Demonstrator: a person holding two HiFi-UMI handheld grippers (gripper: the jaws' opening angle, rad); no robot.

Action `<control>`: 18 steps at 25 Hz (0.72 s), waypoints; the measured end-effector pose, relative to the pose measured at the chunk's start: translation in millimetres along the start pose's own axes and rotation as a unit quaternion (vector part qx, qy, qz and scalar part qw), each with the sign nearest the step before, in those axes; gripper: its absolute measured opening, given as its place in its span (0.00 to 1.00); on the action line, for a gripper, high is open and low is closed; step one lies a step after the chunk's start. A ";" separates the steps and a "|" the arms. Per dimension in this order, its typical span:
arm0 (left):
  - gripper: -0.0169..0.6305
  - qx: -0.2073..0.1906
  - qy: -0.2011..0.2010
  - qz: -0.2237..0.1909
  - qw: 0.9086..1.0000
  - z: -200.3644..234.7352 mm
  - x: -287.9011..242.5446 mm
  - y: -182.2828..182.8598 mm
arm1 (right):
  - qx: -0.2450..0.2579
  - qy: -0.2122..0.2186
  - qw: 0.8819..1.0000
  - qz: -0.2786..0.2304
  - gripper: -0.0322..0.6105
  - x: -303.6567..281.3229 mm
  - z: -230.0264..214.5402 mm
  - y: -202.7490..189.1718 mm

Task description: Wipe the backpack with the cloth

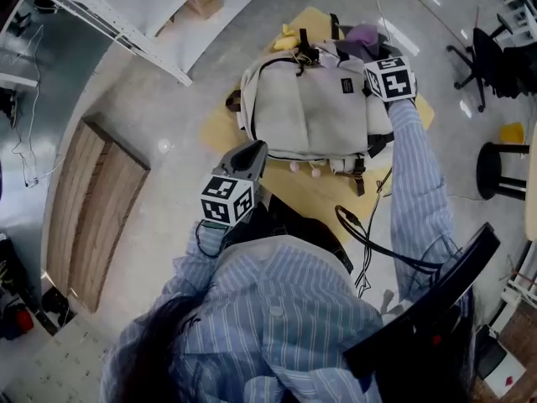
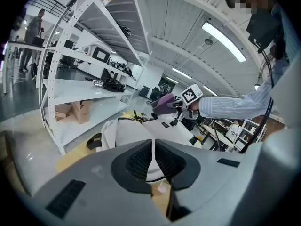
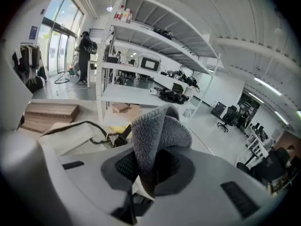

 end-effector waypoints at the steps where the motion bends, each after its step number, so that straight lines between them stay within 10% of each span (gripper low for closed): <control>1: 0.06 0.002 0.003 -0.001 1.000 1.1 2.2 -0.4 | 0.006 0.001 1.000 0.013 0.13 -3.2 4.3 -5.0; 18: 0.06 -0.017 -0.045 0.012 0.999 1.5 -2.4 2.5 | -0.056 0.042 0.996 0.050 0.13 84.1 66.4 -84.1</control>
Point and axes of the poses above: the fingertips, and each gripper's own axes: x backward along the fingers, z to its left, y out of its top, the point moved 8 cm from there along x, backward along the fingers, and after that the axes turned 8 degrees about -y, right-handed, at the moved point
